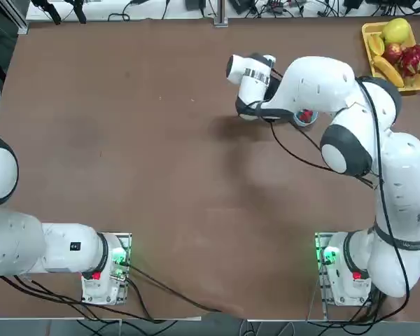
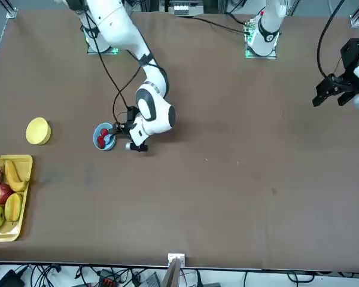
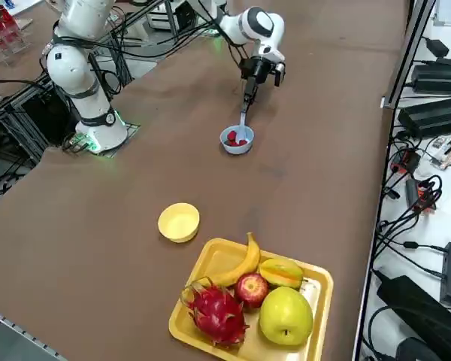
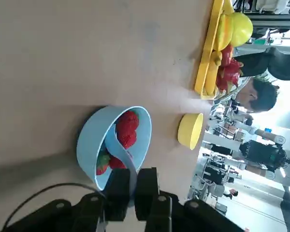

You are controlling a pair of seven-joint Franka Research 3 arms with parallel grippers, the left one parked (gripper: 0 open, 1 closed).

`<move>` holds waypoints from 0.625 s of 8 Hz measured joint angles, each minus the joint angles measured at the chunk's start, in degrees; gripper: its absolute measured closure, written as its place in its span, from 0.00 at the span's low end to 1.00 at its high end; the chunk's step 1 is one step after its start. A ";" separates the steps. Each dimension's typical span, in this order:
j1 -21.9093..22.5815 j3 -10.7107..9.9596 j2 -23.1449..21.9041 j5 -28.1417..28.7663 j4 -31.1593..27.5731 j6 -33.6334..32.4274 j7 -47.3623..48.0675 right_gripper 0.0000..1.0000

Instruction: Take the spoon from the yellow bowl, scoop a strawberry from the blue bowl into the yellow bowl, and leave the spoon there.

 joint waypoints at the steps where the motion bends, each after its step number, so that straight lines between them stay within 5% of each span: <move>1: 0.06 0.00 0.79 -0.37 0.07 -0.06 0.58 0.89; 5: 0.68 0.01 1.73 -1.86 0.45 -0.68 2.77 0.89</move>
